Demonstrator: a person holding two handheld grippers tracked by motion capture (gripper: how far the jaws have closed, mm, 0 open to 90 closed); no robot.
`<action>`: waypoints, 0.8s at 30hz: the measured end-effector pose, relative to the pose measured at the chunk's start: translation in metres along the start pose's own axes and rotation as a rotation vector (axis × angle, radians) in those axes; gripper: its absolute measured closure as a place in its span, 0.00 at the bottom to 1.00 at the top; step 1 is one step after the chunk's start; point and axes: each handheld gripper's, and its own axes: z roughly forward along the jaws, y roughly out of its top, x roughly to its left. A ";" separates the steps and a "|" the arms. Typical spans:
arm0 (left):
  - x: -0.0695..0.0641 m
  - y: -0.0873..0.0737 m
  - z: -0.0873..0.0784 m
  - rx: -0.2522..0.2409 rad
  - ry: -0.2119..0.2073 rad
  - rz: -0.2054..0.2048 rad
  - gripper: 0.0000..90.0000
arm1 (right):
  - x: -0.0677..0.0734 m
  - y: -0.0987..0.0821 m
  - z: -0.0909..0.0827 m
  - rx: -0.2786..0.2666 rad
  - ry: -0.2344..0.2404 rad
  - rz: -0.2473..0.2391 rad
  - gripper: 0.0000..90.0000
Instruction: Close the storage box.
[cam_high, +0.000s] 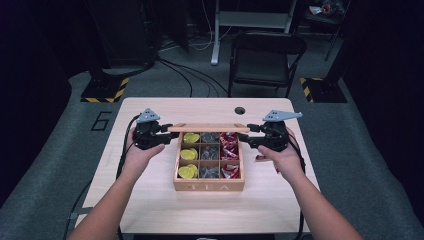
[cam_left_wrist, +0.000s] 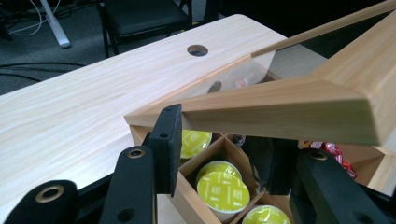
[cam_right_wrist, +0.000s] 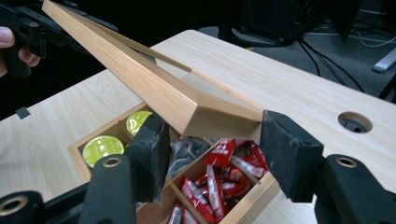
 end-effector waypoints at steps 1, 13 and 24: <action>-0.001 -0.002 0.000 0.004 0.000 0.001 0.64 | 0.001 -0.002 0.000 -0.002 0.002 0.004 0.48; -0.010 -0.028 -0.001 0.004 -0.003 -0.011 0.66 | 0.012 -0.029 -0.007 -0.005 0.019 0.056 0.53; -0.017 -0.050 0.000 0.007 0.002 -0.001 0.66 | 0.021 -0.052 -0.008 0.011 0.025 0.079 0.55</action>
